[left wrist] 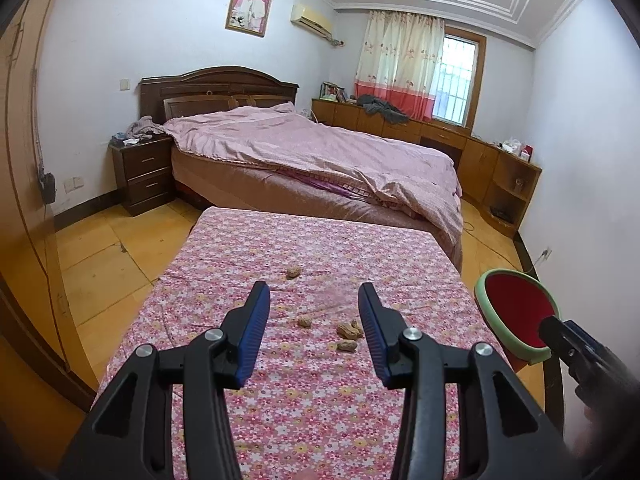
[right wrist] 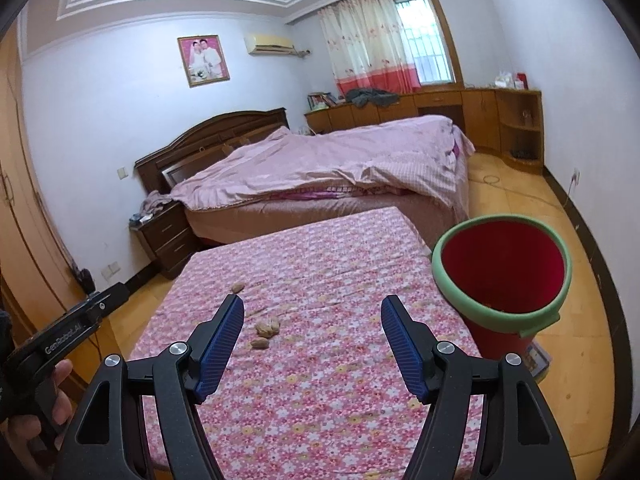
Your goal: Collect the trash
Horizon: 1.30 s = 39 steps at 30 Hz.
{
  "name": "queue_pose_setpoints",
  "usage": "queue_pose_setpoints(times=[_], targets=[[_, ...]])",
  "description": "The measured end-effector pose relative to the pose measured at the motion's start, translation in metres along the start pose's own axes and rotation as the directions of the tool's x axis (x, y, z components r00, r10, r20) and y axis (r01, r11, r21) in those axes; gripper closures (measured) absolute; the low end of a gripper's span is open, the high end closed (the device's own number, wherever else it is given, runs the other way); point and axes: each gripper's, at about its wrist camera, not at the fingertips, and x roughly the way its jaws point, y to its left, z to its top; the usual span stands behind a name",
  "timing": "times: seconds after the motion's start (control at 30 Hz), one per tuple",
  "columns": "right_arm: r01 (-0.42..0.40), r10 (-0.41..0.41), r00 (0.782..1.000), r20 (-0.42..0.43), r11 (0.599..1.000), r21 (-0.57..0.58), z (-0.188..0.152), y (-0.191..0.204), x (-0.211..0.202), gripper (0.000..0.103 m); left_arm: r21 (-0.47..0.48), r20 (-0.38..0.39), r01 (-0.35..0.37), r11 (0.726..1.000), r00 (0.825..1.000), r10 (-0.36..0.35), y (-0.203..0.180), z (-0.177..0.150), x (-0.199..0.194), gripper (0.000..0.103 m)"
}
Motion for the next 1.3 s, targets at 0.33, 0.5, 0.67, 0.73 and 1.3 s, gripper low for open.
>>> queue_pose_setpoints(times=[0.33,0.5,0.67,0.73,1.3], targets=[[0.001,-0.002,1.0,-0.008,1.0,-0.002,-0.0016,0.0012,0.0001,0.03,0.004,0.031,-0.044,0.999,0.999,0.043,-0.0005,-0.0045,-0.002,0.057],[-0.001,0.001,1.0,-0.01,1.0,-0.004,-0.0018,0.0015,0.0013,0.03,0.008,0.048,-0.053,0.999,0.997,0.053,-0.0013,-0.0043,-0.005,0.057],[-0.001,0.001,1.0,-0.012,1.0,0.001,-0.002,-0.0008,0.0023,0.03,0.006,0.07,-0.072,0.997,0.995,0.071,0.0,-0.0026,-0.0069,0.057],[-0.001,0.001,1.0,-0.013,1.0,0.003,-0.0023,-0.0012,0.003,0.03,0.007,0.07,-0.072,0.997,0.995,0.072,-0.0002,-0.0025,-0.0066,0.057],[-0.001,0.001,1.0,-0.013,1.0,0.002,-0.0027,-0.0018,0.0029,0.03,0.013,0.066,-0.075,0.997,0.995,0.074,-0.0002,-0.0022,-0.0063,0.057]])
